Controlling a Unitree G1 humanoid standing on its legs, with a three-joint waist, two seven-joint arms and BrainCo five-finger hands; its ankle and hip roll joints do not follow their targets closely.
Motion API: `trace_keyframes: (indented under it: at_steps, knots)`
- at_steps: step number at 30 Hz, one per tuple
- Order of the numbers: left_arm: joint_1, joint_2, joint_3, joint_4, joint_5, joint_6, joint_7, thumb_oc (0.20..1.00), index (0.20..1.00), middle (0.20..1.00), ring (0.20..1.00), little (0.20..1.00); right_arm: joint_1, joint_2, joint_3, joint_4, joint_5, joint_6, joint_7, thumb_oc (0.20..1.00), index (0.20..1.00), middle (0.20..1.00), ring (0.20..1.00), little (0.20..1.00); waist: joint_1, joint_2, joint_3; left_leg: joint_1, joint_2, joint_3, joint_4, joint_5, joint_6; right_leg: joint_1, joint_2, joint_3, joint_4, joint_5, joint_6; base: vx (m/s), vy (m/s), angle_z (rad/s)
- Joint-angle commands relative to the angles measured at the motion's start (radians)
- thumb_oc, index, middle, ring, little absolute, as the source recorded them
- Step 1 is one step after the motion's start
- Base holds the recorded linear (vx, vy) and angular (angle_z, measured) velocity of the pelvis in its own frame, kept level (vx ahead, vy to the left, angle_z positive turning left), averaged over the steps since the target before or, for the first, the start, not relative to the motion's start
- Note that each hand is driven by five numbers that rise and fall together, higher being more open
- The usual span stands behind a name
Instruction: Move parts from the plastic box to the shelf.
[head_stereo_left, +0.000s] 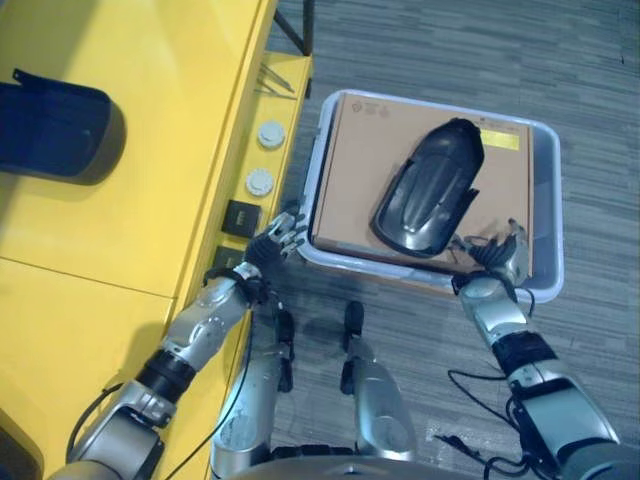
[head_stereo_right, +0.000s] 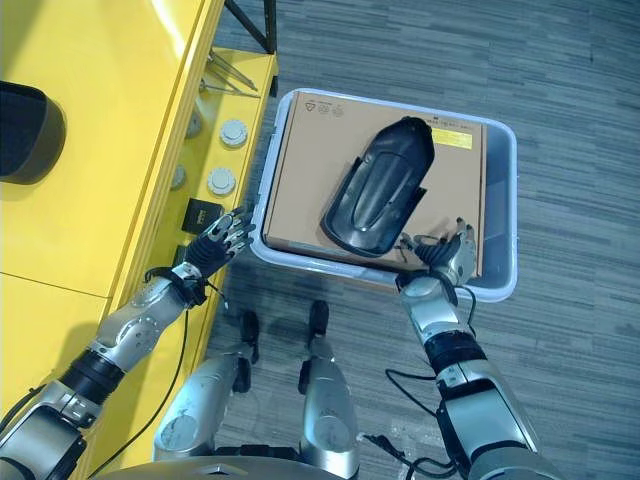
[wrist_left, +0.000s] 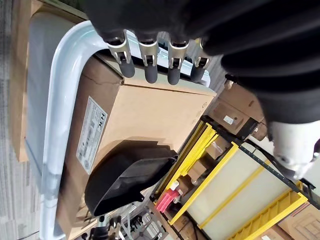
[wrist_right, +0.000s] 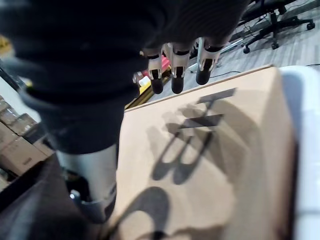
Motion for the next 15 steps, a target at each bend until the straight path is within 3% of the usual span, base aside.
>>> trace_keyframes:
  at_steps: [1,5,15]
  knots:
    - [-0.009,-0.028,0.001,-0.043,-0.024,-0.051,-0.019,1.000,1.000,1.000,1.000,1.000,-0.031,-0.065,0.031,-0.034,0.035,-0.052,-0.056,1.000,1.000,1.000,1.000,1.000,0.038,0.012,-0.044,0.020,0.005,-0.045,-0.049,-0.019,-0.020,0.026,-0.015,-0.020,0.049,-0.078,0.065,0.02,-0.034,0.13]
    - [-0.009,-0.032,-0.008,-0.049,-0.022,-0.032,-0.028,1.000,1.000,1.000,1.000,1.000,-0.057,-0.052,0.036,-0.047,0.058,-0.104,-0.092,1.000,1.000,1.000,1.000,1.000,0.048,0.015,-0.045,0.024,0.005,-0.055,-0.050,-0.018,-0.020,0.032,-0.016,-0.030,0.048,-0.078,0.064,0.03,-0.024,0.10]
    - [-0.003,-0.040,-0.011,-0.053,-0.035,-0.013,-0.036,1.000,1.000,1.000,1.000,1.000,-0.070,-0.075,0.022,-0.190,0.023,-0.070,-0.076,1.000,1.000,1.000,1.000,1.000,0.038,0.015,-0.057,0.051,0.009,-0.049,-0.065,-0.018,-0.019,0.046,-0.011,-0.027,0.051,-0.086,0.064,0.01,0.002,0.01]
